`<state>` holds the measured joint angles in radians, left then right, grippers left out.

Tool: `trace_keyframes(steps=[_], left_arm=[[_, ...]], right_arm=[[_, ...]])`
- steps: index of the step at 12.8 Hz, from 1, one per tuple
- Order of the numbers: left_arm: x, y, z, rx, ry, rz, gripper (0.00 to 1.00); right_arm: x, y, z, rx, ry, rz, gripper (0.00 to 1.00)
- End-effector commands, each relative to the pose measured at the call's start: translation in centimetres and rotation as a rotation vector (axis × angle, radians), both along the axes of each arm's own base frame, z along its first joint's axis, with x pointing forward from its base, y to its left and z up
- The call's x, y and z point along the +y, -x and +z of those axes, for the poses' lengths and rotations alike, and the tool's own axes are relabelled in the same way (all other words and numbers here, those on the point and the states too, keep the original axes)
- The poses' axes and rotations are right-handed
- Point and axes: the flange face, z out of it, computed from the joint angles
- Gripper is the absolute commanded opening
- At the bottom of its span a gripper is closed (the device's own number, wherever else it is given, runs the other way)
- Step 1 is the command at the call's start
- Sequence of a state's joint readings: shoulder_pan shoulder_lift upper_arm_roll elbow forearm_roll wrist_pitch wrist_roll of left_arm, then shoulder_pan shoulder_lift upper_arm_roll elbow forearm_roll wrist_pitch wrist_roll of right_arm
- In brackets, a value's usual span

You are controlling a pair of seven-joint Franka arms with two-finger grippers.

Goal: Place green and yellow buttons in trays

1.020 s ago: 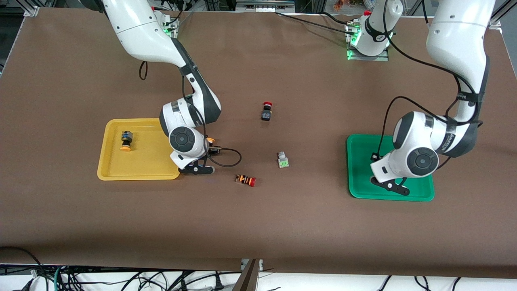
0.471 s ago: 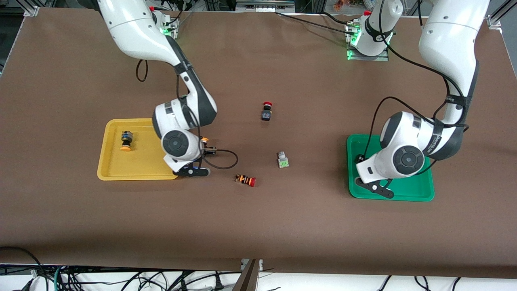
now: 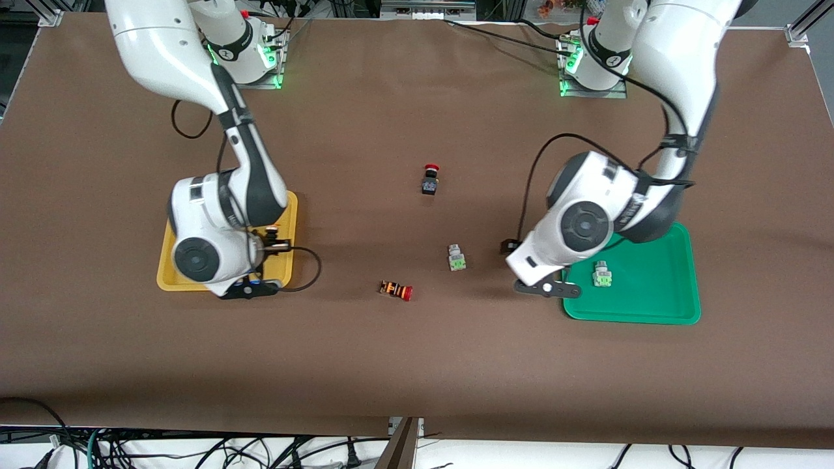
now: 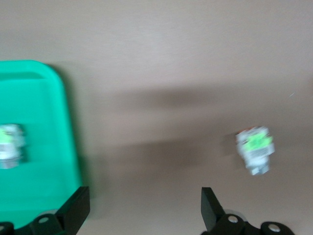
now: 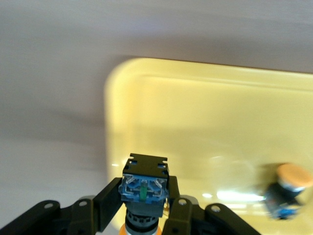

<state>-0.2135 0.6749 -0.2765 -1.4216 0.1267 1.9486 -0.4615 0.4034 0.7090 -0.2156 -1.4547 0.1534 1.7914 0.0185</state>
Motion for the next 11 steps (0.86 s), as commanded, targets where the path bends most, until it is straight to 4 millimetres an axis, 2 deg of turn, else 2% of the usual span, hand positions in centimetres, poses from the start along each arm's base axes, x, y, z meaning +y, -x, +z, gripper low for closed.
trace_keyframes(steps=[1,3,4,5,6,7,8,11], left_arm=[[-5.7,0.4,-2.8,-0.062,0.050,0.161,1.00],[-9.0,0.9,-4.7,-0.134,0.105,0.235,1.00],[-9.8,1.1,-5.3,-0.161,0.122,0.230,1.00],[-10.2,1.2,-6.4,-0.173,0.133,0.225,1.00],[-11.4,2.2,-7.1,-0.171,0.127,0.204,1.00],[-11.6,2.8,-8.5,-0.173,0.090,0.203,1.00],[-12.4,3.6,-9.4,-0.178,0.064,0.197,1.00],[-12.0,3.9,-10.6,-0.188,0.020,0.177,0.97]], right_arm=[[-5.7,0.3,-3.0,0.022,-0.043,0.061,0.00],[-6.6,1.6,-5.6,0.014,-0.039,0.056,0.00],[-6.8,2.0,-6.5,0.002,-0.037,0.053,0.00],[-6.9,2.1,-6.8,0.004,-0.037,0.051,0.12],[-6.9,1.9,-6.3,-0.001,-0.038,0.053,0.71],[-6.9,1.7,-5.7,-0.002,-0.042,0.051,1.00],[-6.6,1.2,-4.6,0.000,-0.046,0.053,1.00],[-5.7,-0.2,-0.5,0.044,-0.056,0.066,1.00]])
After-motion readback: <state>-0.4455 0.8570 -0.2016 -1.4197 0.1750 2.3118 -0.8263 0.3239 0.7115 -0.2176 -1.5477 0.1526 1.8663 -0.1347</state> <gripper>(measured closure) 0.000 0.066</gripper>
